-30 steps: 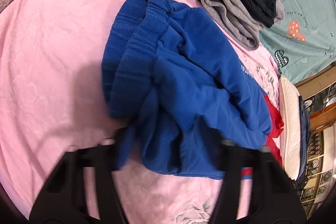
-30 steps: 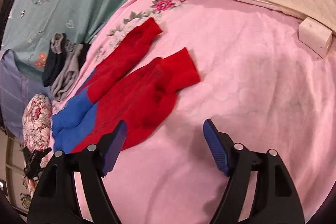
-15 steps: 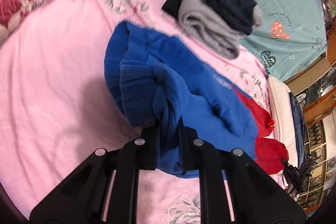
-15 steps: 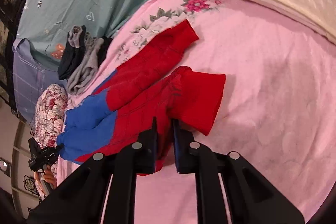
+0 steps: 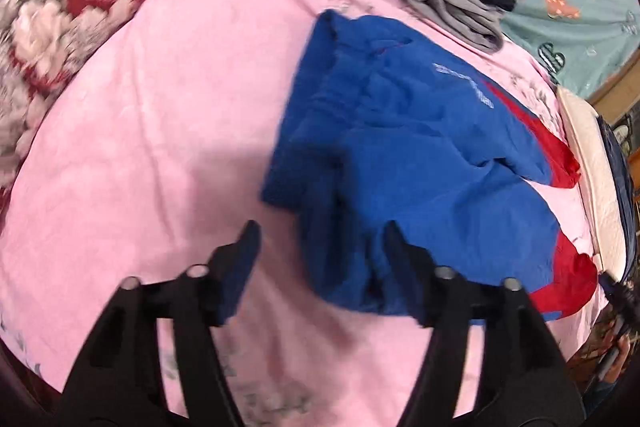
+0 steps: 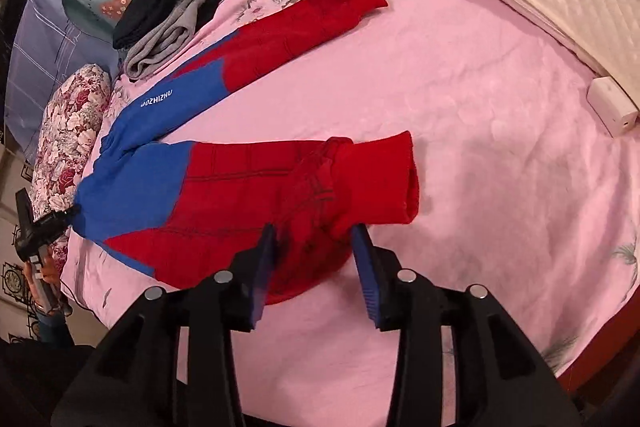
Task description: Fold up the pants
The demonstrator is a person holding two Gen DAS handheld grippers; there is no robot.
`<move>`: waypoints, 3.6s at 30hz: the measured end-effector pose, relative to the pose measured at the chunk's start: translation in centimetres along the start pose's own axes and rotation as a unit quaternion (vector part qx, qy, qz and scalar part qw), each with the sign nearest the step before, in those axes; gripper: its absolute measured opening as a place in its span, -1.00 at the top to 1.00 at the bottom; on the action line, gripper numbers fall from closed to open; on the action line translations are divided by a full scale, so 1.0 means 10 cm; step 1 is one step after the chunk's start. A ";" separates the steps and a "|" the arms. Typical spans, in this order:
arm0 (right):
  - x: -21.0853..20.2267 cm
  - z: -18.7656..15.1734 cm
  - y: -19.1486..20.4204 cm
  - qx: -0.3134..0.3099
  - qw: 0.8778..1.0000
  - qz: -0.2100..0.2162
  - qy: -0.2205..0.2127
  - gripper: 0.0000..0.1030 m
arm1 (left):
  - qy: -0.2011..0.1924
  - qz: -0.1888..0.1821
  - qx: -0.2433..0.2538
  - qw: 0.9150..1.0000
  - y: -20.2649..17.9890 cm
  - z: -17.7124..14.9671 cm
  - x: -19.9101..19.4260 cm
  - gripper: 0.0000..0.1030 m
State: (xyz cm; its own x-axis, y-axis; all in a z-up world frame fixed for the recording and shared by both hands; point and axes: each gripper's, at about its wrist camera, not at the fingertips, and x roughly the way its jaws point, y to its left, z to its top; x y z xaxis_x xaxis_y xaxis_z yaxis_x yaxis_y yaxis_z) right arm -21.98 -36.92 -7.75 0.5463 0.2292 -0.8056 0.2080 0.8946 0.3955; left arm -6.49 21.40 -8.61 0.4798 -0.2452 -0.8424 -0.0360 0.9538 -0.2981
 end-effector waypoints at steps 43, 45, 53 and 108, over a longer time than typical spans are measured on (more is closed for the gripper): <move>0.65 1.67 0.13 0.057 0.990 0.083 -0.095 -0.16 | 0.007 -0.063 -0.005 0.998 -0.41 1.64 1.20 -0.32; 0.66 1.61 0.28 0.036 0.991 0.091 -0.088 -0.16 | 0.013 -0.052 0.004 0.999 -0.44 1.63 1.22 0.32; 0.67 1.53 0.92 -0.060 0.992 0.076 -0.076 -0.16 | -0.080 -0.022 -0.023 0.996 -0.34 1.89 0.64 0.79; 2.65 2.58 2.19 -0.466 0.878 0.033 0.103 0.89 | -0.032 -0.052 -0.008 0.998 -0.37 1.97 1.27 0.59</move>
State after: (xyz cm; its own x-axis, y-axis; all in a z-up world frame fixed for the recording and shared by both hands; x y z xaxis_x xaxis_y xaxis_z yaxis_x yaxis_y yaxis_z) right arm 17.95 -21.18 -9.10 0.3540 0.2708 -0.8952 -0.6259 0.7798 -0.0116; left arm 17.01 18.17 -9.39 0.5373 -0.3305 -0.7760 0.0033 0.9208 -0.3899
